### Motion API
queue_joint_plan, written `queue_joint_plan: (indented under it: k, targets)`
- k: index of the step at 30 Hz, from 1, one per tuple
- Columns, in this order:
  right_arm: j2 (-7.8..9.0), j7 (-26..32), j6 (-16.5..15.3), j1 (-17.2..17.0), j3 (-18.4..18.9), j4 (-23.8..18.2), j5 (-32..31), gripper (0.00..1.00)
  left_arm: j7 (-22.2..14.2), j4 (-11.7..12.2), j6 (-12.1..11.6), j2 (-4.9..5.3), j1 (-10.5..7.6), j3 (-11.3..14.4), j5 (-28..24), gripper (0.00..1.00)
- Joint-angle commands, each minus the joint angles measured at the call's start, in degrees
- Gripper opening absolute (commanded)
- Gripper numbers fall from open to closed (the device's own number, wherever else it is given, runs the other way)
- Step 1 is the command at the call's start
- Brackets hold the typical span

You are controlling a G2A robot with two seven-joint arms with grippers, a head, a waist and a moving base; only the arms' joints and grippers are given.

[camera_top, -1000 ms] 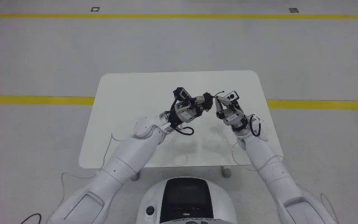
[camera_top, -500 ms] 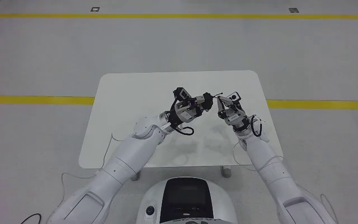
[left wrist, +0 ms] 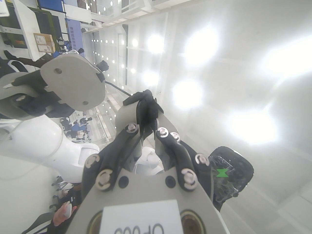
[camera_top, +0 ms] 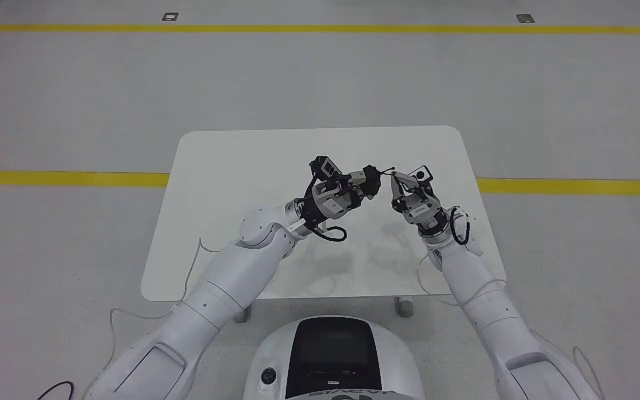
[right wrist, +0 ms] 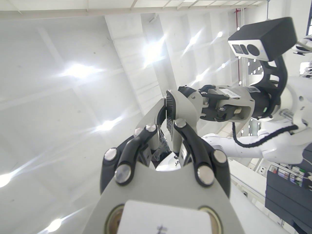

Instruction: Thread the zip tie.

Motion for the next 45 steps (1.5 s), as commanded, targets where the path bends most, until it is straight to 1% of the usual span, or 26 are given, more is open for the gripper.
queue_joint_plan:
  k: [1,45]
  targets:
    - [-0.04,0.0,0.0,0.0,0.1,0.0,0.0,0.00,0.0,0.0,0.0,0.00,0.00,0.0,0.0,0.00]
    - [-0.79,-0.2,1.0,-0.5,2.8,1.3,-1.3,0.00,0.0,0.0,0.0,0.00,0.00,0.0,0.0,0.00]
